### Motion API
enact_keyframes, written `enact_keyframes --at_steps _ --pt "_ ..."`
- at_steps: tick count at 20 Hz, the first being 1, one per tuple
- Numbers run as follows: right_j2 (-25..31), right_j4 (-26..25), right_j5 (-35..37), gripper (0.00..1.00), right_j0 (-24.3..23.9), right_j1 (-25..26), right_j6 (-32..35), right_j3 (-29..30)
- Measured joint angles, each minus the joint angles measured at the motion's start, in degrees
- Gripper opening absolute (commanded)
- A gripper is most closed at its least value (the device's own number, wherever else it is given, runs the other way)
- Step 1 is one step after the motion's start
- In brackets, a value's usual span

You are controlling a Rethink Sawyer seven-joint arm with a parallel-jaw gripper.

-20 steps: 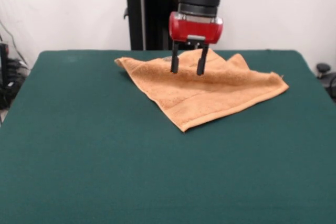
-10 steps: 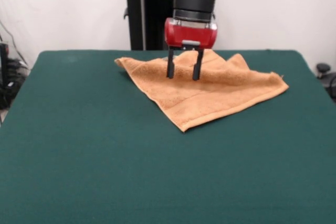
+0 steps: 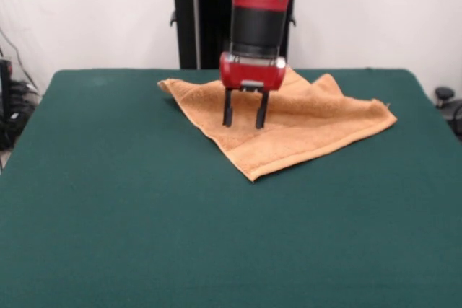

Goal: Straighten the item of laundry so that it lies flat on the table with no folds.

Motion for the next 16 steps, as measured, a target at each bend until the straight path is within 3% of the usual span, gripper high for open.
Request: enact_keyframes --at_steps 3,11,14,16 --pt "0.1 0.3 0.6 1.00 -1.0 3.4 0.1 -0.3" --pt "0.4 -0.4 -0.8 1.00 -1.6 3.4 0.2 -0.4" --pt "0.2 -2.2 -3.6 1.00 -1.8 4.0 0.2 -0.3" --pt "-0.6 -5.6 -10.8 1.00 -2.1 5.6 0.3 0.3"
